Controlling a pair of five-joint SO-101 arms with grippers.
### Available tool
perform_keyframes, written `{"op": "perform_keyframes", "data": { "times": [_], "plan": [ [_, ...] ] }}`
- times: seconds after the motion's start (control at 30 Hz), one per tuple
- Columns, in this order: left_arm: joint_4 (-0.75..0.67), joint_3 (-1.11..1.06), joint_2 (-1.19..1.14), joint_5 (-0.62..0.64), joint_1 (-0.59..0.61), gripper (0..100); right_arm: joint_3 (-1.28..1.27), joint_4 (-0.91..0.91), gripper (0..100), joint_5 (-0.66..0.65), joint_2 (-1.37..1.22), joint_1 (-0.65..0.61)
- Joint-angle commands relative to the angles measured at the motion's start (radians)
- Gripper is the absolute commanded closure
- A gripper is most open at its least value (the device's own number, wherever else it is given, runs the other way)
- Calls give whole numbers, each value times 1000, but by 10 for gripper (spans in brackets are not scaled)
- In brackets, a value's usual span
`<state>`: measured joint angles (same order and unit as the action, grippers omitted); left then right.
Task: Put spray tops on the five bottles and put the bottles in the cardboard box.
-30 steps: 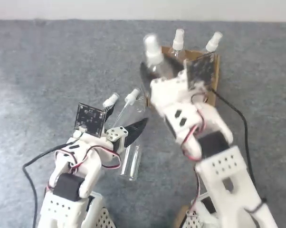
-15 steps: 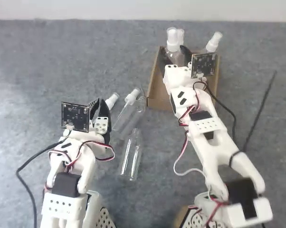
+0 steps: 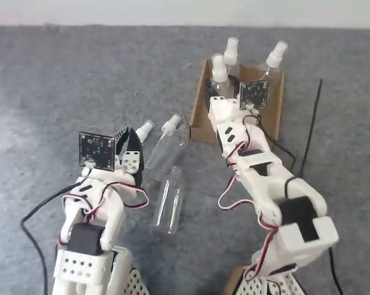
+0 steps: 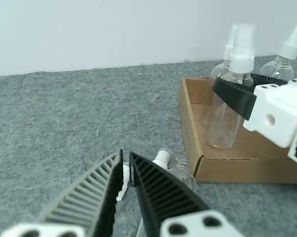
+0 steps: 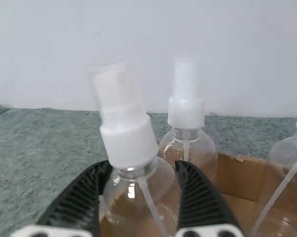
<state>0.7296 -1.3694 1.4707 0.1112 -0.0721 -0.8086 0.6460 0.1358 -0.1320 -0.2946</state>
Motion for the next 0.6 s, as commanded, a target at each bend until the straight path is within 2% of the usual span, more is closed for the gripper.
{"op": "perform_keyframes", "data": {
  "times": [0.0,0.57],
  "plan": [
    [-28,8,14,11,-2,985,15,47,992,6,-16,5],
    [-32,-1,14,14,-3,985,-14,39,988,0,-36,8]
  ]
}}
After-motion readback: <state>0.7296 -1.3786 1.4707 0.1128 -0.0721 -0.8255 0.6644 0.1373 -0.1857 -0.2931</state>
